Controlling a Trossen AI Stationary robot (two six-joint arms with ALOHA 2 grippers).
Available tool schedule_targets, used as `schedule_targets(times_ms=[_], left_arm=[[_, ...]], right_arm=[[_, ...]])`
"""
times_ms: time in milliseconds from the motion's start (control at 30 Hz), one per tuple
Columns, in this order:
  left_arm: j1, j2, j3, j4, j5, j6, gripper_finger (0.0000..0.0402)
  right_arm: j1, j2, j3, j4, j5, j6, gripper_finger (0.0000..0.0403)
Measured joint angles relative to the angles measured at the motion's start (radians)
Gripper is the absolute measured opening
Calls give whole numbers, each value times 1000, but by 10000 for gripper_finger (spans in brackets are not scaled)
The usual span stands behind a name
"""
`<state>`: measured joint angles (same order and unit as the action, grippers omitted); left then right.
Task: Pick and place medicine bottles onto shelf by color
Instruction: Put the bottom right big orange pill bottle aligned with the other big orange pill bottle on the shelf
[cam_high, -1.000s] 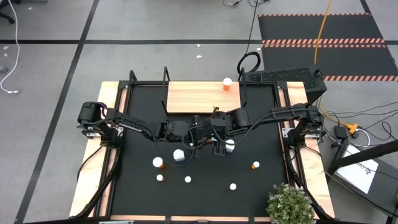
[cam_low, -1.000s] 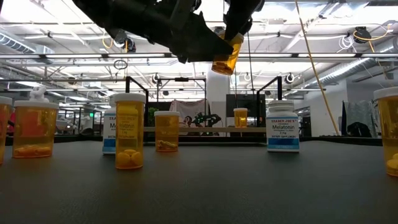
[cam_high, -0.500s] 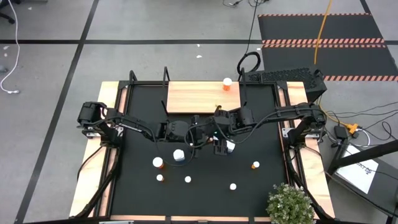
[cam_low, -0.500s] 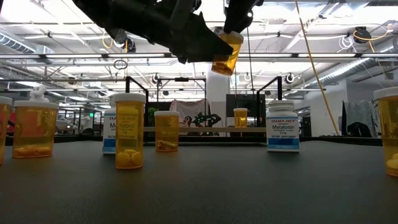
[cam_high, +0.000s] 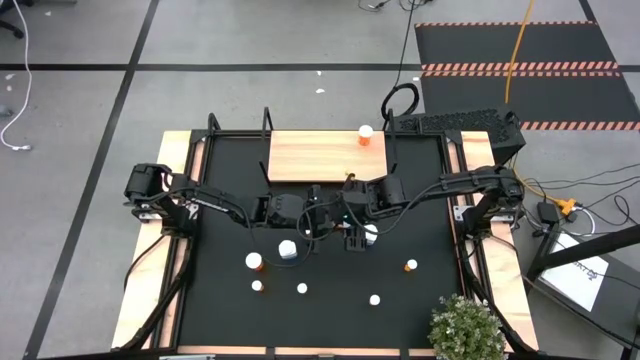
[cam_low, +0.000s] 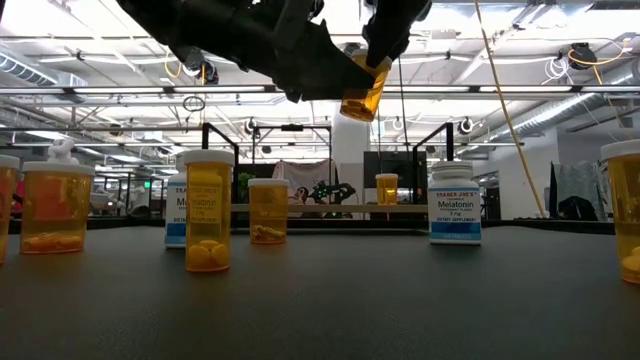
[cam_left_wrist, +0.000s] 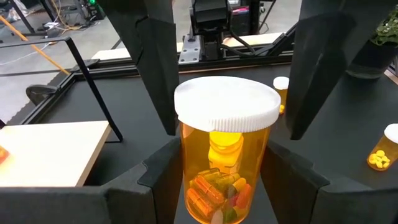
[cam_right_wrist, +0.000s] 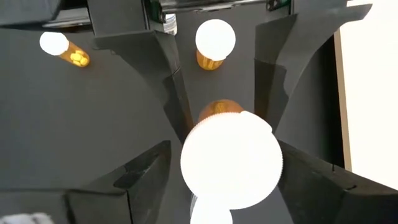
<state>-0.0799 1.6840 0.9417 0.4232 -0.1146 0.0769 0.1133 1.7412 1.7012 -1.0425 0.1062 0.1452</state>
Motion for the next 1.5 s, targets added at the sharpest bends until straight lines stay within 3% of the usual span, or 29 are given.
schedule_targets(times_ms=[700, 1000, 1267, 1500], left_arm=[[-1, 0, 0, 0, 2, -1, 195], [-4, 0, 0, -2, 2, -22, 197], [-35, -57, -1, -103, -61, -35, 268], [-35, -196, 0, -345, -93, -73, 310]], right_arm=[[-1, 0, 0, 18, 2, -21, 206], [-1, 0, 0, 18, 1, -24, 214], [-29, 0, 0, 0, -2, -31, 212], [-127, 0, 0, -31, -3, -84, 212]])
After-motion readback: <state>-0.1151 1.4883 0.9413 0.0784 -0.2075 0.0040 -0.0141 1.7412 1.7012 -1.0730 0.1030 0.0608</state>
